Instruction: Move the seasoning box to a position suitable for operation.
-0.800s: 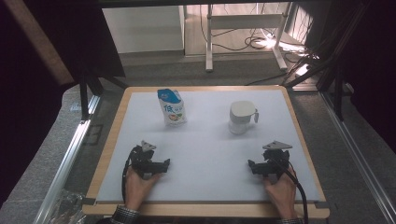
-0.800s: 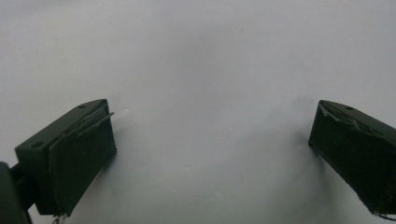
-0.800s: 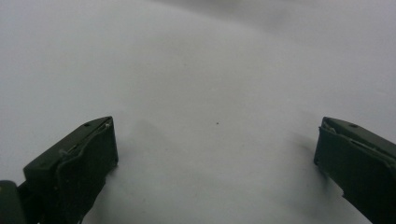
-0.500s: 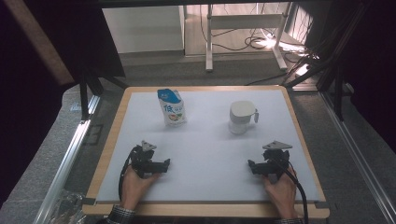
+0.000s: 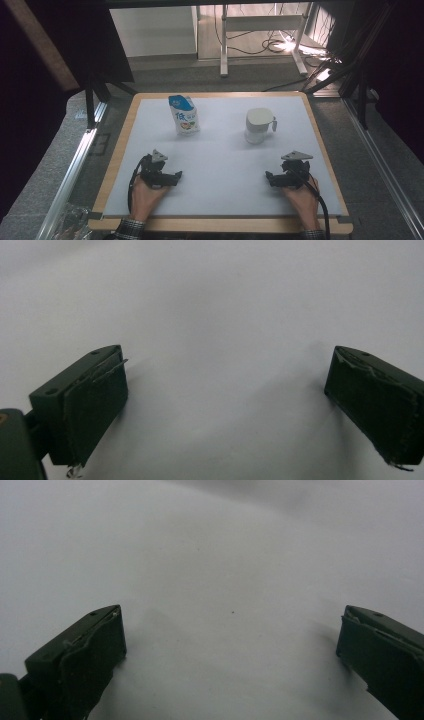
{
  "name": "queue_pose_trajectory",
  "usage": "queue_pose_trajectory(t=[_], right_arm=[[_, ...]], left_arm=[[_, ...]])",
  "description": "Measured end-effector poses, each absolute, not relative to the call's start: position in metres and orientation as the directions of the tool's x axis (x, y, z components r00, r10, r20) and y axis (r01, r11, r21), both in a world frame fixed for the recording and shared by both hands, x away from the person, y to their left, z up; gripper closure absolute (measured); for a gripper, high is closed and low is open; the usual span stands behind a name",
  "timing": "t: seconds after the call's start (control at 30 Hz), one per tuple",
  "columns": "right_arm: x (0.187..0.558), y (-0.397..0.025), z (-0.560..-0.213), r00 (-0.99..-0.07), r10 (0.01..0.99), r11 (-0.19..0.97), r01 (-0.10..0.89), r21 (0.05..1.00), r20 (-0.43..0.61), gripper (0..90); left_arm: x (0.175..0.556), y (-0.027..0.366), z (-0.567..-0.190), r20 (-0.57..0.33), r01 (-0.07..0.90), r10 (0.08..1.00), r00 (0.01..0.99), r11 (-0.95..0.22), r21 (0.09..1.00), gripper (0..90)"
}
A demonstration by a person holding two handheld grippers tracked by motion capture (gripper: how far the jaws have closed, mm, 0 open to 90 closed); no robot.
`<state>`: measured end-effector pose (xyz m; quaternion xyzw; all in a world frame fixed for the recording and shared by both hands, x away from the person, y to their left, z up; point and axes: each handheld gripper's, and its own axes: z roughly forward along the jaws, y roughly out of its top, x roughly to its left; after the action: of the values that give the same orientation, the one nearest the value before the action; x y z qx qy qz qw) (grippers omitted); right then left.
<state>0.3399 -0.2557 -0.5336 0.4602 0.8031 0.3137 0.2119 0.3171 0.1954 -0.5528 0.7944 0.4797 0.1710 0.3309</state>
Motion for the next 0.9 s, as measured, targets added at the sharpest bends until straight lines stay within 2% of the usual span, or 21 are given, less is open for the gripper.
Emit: queue_pose_trajectory(t=[0.37,0.9], right_arm=[[0.341,-0.257,-0.529,-0.494,0.869,0.354,0.619,0.7,-0.003,0.0],[0.355,-0.26,-0.507,-0.515,0.857,0.327,0.543,0.773,0.0,0.0]], left_arm=[[0.317,0.196,-0.553,-0.046,0.647,0.876,0.479,-0.318,0.693,3.2],[0.317,0.196,-0.553,-0.046,0.646,0.876,0.48,-0.317,0.695,3.2]])
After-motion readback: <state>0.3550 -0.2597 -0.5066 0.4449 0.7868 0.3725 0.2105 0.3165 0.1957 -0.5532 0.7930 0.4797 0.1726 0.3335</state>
